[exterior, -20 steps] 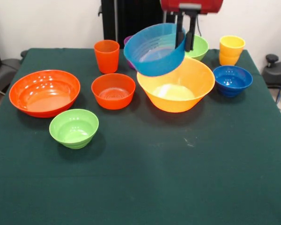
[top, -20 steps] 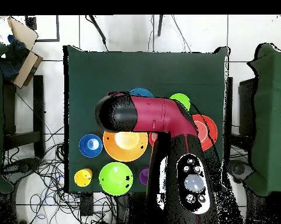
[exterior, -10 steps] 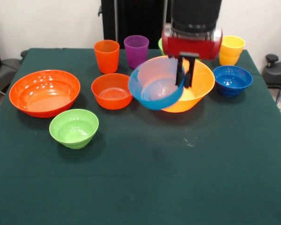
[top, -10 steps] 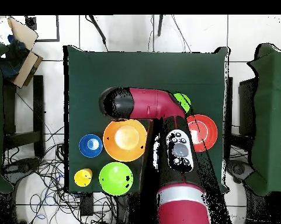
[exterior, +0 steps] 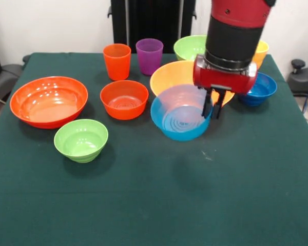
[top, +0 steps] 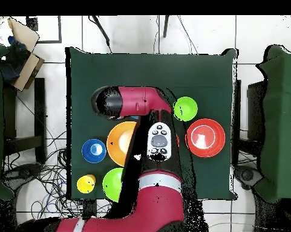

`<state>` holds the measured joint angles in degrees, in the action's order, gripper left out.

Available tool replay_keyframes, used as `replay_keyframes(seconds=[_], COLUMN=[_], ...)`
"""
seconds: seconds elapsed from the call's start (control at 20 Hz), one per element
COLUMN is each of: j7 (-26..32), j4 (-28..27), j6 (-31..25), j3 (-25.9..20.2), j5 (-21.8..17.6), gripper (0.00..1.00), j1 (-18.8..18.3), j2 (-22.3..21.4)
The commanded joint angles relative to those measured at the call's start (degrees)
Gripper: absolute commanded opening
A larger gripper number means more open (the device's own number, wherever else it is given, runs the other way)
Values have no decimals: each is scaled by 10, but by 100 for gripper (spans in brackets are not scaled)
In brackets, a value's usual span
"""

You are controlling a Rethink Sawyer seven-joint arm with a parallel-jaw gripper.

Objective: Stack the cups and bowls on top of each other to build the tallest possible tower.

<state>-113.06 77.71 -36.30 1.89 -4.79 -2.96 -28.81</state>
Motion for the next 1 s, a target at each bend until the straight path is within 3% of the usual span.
replay_keyframes(seconds=[0.05, 0.45, 1.0], j7=[-138, -152, -162], j4=[-119, -205, -214], j6=[-49, -23, 17], j3=[31, 42, 57], j5=[22, 35, 47], gripper=[0, 0, 0], j1=[21, 23, 33], j2=[67, 152, 229])
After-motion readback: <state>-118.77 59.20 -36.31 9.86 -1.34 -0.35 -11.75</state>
